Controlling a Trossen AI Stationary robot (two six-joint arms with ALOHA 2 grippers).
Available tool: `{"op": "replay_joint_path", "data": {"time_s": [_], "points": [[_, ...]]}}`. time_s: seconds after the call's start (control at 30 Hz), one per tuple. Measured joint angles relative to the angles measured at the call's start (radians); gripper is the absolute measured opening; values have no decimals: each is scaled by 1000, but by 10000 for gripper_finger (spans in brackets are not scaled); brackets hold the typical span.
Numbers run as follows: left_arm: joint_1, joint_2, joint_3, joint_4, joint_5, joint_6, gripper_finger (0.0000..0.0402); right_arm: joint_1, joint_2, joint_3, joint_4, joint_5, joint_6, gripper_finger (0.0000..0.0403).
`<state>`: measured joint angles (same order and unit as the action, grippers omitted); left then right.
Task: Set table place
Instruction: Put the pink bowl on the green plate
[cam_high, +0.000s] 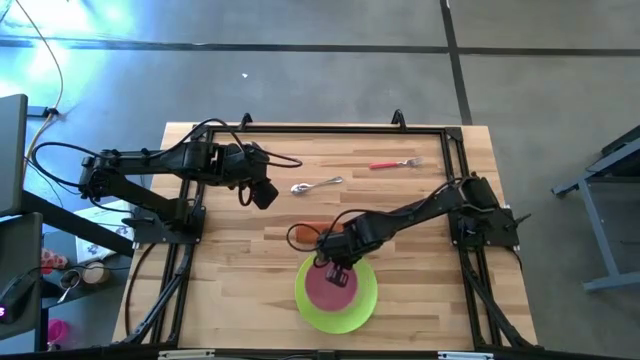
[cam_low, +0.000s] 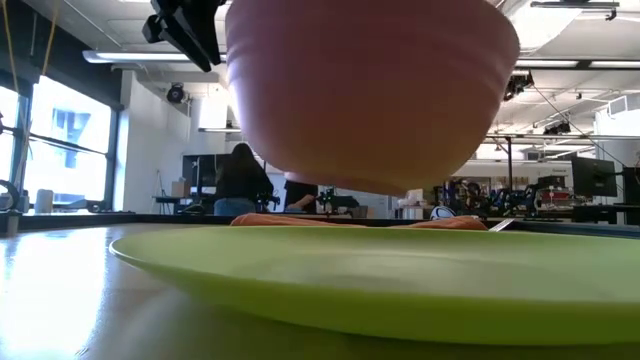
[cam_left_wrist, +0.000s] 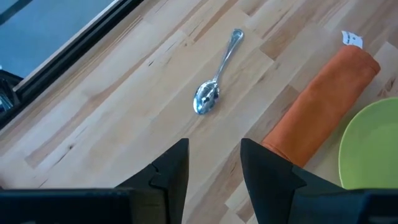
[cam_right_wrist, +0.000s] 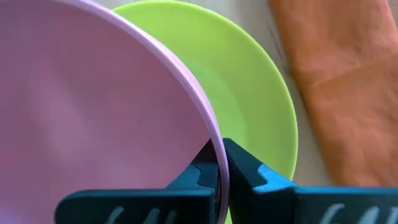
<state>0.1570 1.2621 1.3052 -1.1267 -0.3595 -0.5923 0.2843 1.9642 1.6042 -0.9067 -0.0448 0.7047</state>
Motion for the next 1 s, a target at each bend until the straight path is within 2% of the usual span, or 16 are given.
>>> {"op": "replay_joint_path", "data": {"time_s": [0.63,1.0], "points": [[0,0,0,-2,1,48,136,13,1,-158,146,-61,171,0],[0,0,0,-1,1,61,136,16,1,-134,131,-84,144,2]]}}
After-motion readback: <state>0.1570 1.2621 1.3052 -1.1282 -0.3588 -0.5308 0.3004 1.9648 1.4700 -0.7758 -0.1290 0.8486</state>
